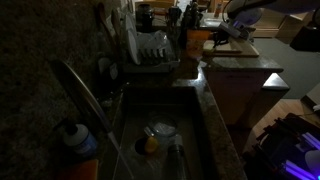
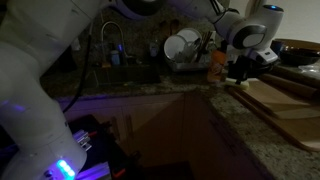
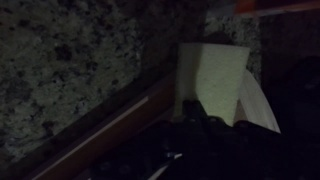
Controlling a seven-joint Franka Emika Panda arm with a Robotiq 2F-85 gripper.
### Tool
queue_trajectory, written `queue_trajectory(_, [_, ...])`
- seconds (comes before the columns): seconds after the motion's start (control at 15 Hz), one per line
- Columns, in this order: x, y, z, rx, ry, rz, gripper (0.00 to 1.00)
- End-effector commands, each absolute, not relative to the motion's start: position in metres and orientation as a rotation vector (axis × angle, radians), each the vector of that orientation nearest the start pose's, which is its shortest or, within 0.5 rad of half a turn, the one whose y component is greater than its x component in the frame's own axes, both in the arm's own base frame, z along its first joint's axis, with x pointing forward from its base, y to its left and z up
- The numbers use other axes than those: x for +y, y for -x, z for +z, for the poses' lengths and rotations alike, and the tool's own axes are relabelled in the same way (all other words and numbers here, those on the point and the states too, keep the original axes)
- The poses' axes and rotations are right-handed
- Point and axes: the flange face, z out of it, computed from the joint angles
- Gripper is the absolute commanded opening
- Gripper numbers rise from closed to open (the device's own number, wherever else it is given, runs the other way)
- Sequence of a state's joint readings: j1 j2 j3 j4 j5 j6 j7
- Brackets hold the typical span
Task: Place the yellow sponge on the chopping board and wipe the chopping board
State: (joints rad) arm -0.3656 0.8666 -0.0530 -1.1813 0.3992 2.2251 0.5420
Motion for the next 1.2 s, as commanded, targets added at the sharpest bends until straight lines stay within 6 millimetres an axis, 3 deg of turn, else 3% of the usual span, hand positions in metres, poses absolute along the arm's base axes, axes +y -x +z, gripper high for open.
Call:
queue_trajectory(0.0, [-0.333,-0.697,0.294,1.605,2.327,-0.224,0.00])
queue_trajectory(0.33, [-0.411,-0.640,0.293,1.853,2.209,-0.203,0.00])
queue_trajectory(0.6, [-0.452,-0.602,0.291,2.055,2.117,-0.164,0.00])
queue_trajectory(0.8, [-0.460,-0.595,0.293,2.121,2.083,-0.164,0.00])
queue_trajectory(1.13, [-0.433,-0.634,0.305,2.016,2.152,-0.242,0.00])
